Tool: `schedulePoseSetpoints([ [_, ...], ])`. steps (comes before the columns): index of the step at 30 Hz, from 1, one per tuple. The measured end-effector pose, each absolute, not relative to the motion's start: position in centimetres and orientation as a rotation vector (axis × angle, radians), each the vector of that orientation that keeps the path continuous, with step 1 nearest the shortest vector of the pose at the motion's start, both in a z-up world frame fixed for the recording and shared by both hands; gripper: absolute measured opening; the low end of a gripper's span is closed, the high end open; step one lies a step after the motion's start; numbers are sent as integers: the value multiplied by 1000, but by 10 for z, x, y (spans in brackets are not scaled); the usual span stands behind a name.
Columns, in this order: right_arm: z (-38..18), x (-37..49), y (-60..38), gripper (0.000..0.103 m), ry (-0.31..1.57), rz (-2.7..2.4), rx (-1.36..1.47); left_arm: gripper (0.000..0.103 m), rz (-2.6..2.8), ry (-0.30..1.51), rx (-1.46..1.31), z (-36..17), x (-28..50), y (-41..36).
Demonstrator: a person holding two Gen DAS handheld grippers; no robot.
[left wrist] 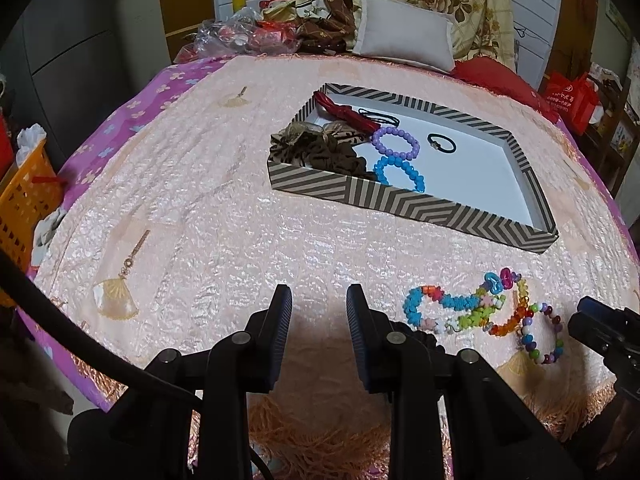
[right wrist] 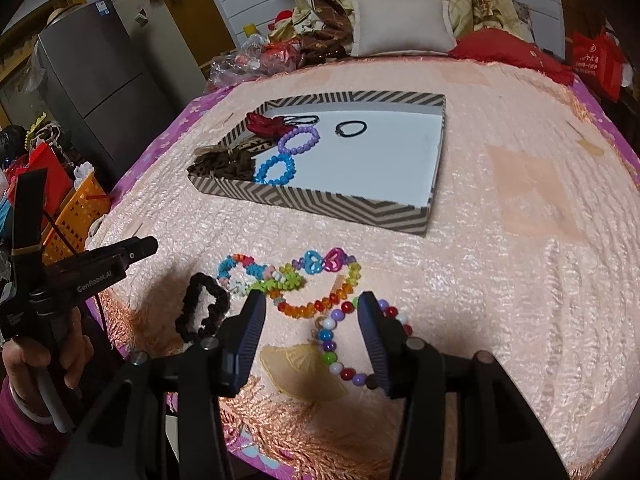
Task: Organize jewelry
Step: 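Grasp the black beaded bracelet with the left tool while the right grasps the multicolour bead bracelet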
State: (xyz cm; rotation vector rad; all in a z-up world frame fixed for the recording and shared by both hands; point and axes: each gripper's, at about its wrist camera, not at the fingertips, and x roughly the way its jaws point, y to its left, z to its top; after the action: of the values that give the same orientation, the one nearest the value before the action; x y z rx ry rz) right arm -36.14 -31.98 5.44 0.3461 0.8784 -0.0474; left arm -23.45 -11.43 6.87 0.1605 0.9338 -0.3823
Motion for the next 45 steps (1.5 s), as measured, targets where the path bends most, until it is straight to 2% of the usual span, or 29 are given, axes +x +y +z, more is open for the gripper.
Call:
schedulePoseSetpoints([
  [14,43,-370,-325,50,904,-50,324,26,-545,1094,2,47,-242,-104],
  [20,33,-384,-330,50,945,-92,223,28,-582,1135,22,34,-249,-110],
  [29,21,-381,-348,49,943,-141,219,28,-554,1154,41,23,-251,-116],
  [31,19,-374,-345,45,952,-153,175,28,-542,1155,50,22,-251,-118],
  [37,5,-358,-332,24,991,-153,67,28,-500,1141,76,21,-249,-125],
  [42,4,-359,-327,14,973,-156,8,28,-479,1120,132,21,-250,-133],
  [45,4,-360,-328,13,969,-153,11,28,-468,1117,135,22,-250,-134],
])
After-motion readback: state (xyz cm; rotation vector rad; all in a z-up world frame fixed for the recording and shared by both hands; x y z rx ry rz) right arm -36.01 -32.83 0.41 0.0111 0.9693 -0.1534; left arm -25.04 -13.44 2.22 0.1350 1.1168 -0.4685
